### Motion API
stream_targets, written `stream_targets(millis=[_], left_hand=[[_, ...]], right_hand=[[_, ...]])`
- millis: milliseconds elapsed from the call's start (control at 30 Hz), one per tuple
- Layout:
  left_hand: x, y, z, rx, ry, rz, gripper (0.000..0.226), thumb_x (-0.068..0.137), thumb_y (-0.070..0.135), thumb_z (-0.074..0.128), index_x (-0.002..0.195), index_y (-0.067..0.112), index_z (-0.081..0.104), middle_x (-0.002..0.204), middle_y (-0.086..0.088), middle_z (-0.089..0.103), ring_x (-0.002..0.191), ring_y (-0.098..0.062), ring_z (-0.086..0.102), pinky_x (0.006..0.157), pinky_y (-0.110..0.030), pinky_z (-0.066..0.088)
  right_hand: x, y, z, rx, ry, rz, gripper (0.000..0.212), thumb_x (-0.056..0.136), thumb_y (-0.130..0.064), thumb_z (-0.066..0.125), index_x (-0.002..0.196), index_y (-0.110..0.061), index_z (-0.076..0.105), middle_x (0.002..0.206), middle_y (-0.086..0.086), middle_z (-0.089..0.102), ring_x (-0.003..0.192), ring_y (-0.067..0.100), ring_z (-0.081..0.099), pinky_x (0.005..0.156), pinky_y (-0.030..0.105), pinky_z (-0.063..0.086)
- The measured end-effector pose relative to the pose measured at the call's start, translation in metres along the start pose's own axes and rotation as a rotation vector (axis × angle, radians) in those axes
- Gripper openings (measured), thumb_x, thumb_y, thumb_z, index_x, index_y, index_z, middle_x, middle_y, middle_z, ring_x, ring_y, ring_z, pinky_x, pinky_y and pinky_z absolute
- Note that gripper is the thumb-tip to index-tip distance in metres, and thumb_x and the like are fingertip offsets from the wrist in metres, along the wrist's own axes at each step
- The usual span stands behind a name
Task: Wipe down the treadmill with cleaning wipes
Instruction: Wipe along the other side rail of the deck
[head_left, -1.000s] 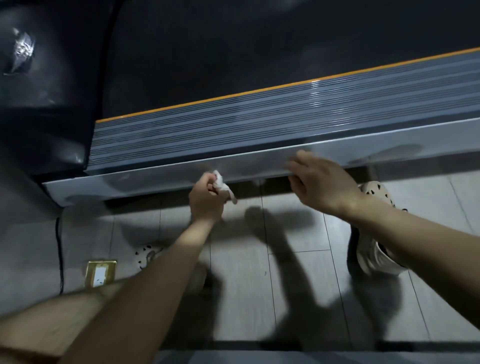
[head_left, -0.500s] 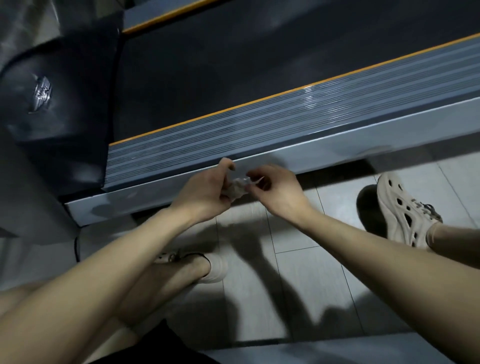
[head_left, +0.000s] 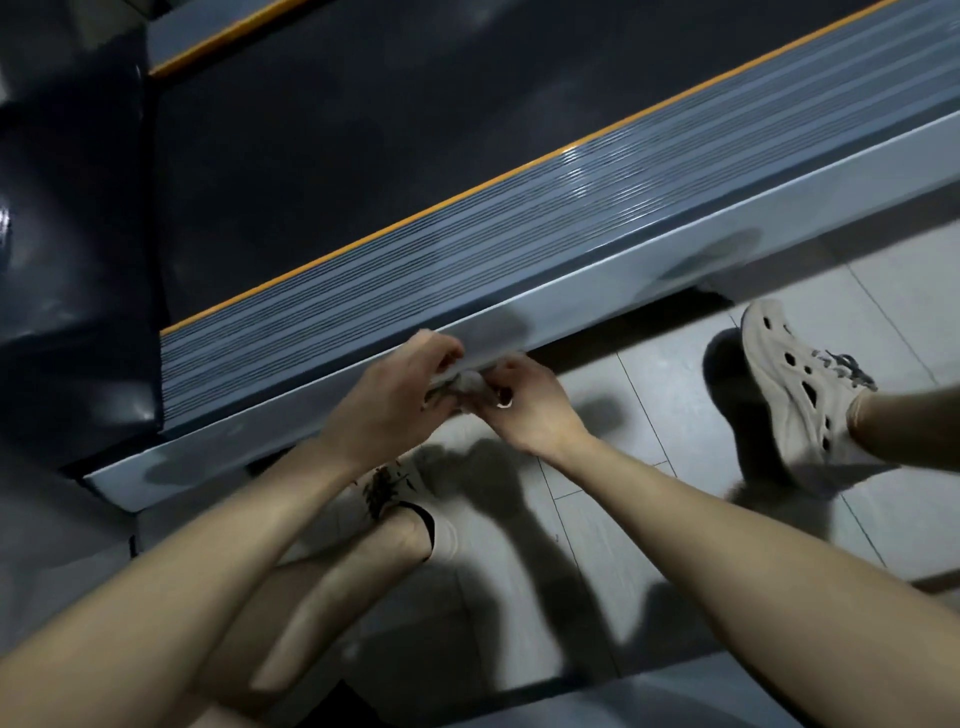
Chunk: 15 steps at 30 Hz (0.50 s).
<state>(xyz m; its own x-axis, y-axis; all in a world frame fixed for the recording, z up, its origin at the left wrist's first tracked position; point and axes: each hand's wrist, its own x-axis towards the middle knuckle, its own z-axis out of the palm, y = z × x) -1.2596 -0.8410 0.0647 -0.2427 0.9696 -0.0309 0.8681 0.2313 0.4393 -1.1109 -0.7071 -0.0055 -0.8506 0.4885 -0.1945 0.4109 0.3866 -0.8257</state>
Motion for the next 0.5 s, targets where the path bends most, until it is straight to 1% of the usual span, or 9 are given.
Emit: stream_targets(millis=[67, 100, 133, 200, 233, 333, 400, 433, 500], left_hand=[[0.013, -0.018, -0.004, 0.245, 0.039, 0.182, 0.045, 0.092, 0.02, 0.078, 0.133, 0.007, 0.062, 0.135, -0.011, 0.06, 0.123, -0.031, 0.062, 0.102, -0.048, 0.053], [0.023, -0.028, -0.007, 0.33, 0.084, 0.223, 0.044, 0.095, 0.022, 0.076, 0.133, 0.003, 0.064, 0.139, -0.016, 0.06, 0.129, -0.036, 0.059, 0.109, -0.051, 0.049], [0.033, -0.039, -0.01, 0.392, 0.127, 0.236, 0.044, 0.099, 0.025, 0.072, 0.135, 0.001, 0.064, 0.141, -0.02, 0.059, 0.133, -0.039, 0.057, 0.113, -0.053, 0.045], [0.051, -0.059, -0.013, 0.455, 0.139, 0.226, 0.045, 0.106, 0.031, 0.062, 0.14, 0.001, 0.06, 0.147, -0.022, 0.056, 0.138, -0.042, 0.053, 0.117, -0.056, 0.039], [0.056, -0.066, -0.012, 0.469, 0.119, 0.225, 0.046, 0.108, 0.033, 0.058, 0.142, 0.002, 0.058, 0.148, -0.022, 0.054, 0.138, -0.043, 0.052, 0.117, -0.057, 0.038], [0.064, -0.074, -0.007, 0.483, 0.11, 0.248, 0.044, 0.108, 0.031, 0.055, 0.142, 0.003, 0.056, 0.148, -0.023, 0.053, 0.137, -0.044, 0.051, 0.116, -0.059, 0.037], [0.063, -0.076, -0.007, 0.435, 0.109, 0.254, 0.043, 0.106, 0.027, 0.054, 0.142, 0.002, 0.058, 0.148, -0.023, 0.053, 0.136, -0.044, 0.051, 0.116, -0.059, 0.037], [0.063, -0.077, -0.008, 0.408, 0.111, 0.251, 0.043, 0.105, 0.025, 0.054, 0.141, 0.002, 0.059, 0.148, -0.023, 0.053, 0.136, -0.044, 0.051, 0.115, -0.059, 0.037], [0.063, -0.081, -0.009, 0.373, 0.106, 0.244, 0.044, 0.101, 0.021, 0.054, 0.141, 0.003, 0.059, 0.148, -0.023, 0.053, 0.136, -0.043, 0.05, 0.115, -0.06, 0.037]], right_hand=[[0.0, 0.013, 0.007, 0.053, 0.163, 0.121, 0.025, 0.098, -0.037, 0.073, 0.091, -0.013, 0.078, 0.081, -0.007, 0.064, 0.084, 0.019, 0.064, 0.071, 0.029, 0.044], [0.001, 0.018, 0.008, 0.134, 0.256, 0.217, 0.015, 0.097, -0.032, 0.074, 0.096, -0.018, 0.076, 0.081, -0.014, 0.062, 0.082, 0.014, 0.061, 0.071, 0.025, 0.041], [0.005, 0.022, 0.01, 0.237, 0.35, 0.326, 0.011, 0.095, -0.03, 0.075, 0.104, -0.024, 0.072, 0.082, -0.017, 0.063, 0.08, 0.01, 0.061, 0.071, 0.023, 0.04], [0.014, 0.028, 0.012, 0.423, 0.554, 0.5, 0.025, 0.094, -0.031, 0.075, 0.112, -0.028, 0.059, 0.08, -0.013, 0.066, 0.074, 0.007, 0.062, 0.067, 0.025, 0.041], [0.02, 0.03, 0.013, 0.474, 0.654, 0.553, 0.026, 0.095, -0.031, 0.074, 0.113, -0.027, 0.056, 0.079, -0.01, 0.066, 0.073, 0.005, 0.061, 0.065, 0.026, 0.039], [0.039, 0.023, 0.02, 0.593, 0.868, 0.605, 0.012, 0.098, -0.028, 0.069, 0.102, -0.026, 0.058, 0.086, -0.005, 0.068, 0.078, 0.011, 0.063, 0.069, 0.024, 0.041], [0.046, 0.001, 0.044, 0.619, 0.917, 0.572, 0.012, 0.1, -0.025, 0.067, 0.093, -0.026, 0.057, 0.087, -0.002, 0.066, 0.079, 0.016, 0.062, 0.071, 0.024, 0.043], [0.047, -0.014, 0.062, 0.606, 0.888, 0.533, 0.014, 0.1, -0.024, 0.067, 0.091, -0.025, 0.057, 0.087, -0.001, 0.064, 0.079, 0.016, 0.061, 0.071, 0.024, 0.044], [0.043, -0.043, 0.097, 0.572, 0.722, 0.441, 0.014, 0.099, -0.023, 0.069, 0.09, -0.023, 0.058, 0.09, 0.0, 0.063, 0.081, 0.015, 0.059, 0.073, 0.024, 0.046]])
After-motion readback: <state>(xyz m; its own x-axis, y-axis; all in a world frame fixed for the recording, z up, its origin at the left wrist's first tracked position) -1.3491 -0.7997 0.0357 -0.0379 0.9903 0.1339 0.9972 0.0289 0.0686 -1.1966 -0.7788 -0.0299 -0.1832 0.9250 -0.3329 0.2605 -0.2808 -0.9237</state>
